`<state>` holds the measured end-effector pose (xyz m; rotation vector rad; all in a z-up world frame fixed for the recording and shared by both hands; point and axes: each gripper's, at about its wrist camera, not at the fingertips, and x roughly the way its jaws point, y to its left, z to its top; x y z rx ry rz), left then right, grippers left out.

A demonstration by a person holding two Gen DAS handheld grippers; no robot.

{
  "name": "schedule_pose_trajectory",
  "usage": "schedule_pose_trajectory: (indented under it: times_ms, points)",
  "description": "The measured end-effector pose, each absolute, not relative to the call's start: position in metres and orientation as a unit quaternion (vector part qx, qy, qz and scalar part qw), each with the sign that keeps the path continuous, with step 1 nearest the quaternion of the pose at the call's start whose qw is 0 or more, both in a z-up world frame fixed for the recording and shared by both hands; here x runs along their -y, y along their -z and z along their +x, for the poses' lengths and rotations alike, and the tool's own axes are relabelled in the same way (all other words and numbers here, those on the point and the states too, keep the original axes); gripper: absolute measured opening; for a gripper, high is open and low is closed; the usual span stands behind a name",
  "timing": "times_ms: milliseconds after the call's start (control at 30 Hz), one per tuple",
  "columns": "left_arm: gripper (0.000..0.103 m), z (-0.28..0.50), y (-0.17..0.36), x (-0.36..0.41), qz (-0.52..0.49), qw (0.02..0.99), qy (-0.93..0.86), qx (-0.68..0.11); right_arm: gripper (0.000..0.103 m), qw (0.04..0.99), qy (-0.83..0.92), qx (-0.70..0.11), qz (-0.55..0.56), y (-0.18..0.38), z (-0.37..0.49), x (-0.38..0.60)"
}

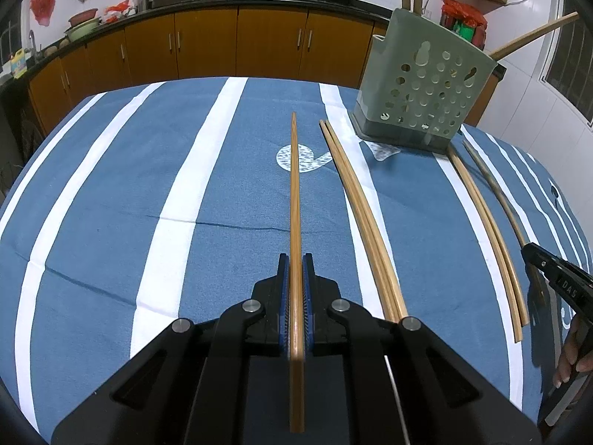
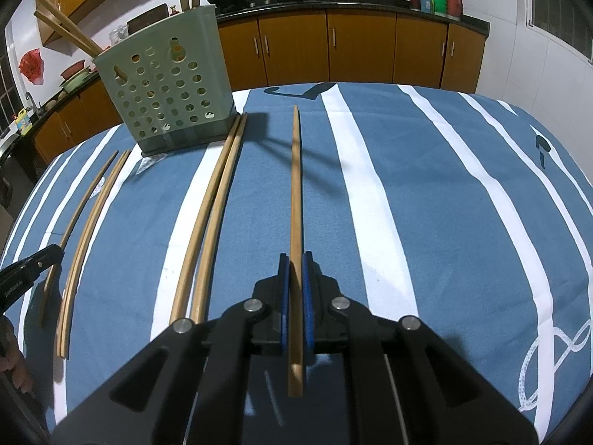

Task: Organize utensils
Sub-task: 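Hold the grasped chopsticks against the table with both tools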

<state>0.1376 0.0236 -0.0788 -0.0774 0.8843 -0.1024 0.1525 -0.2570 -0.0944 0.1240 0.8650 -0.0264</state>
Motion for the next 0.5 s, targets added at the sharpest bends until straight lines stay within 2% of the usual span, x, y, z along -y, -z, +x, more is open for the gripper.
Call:
schedule_pose_trajectory:
  times_ms: [500]
  points:
    - [0.008, 0.1375, 0.0787, -0.0214, -0.025, 0.902, 0.047, -0.428, 0.009, 0.906, 0.012, -0.419, 0.059, 0.0947, 0.1522, 0.2567]
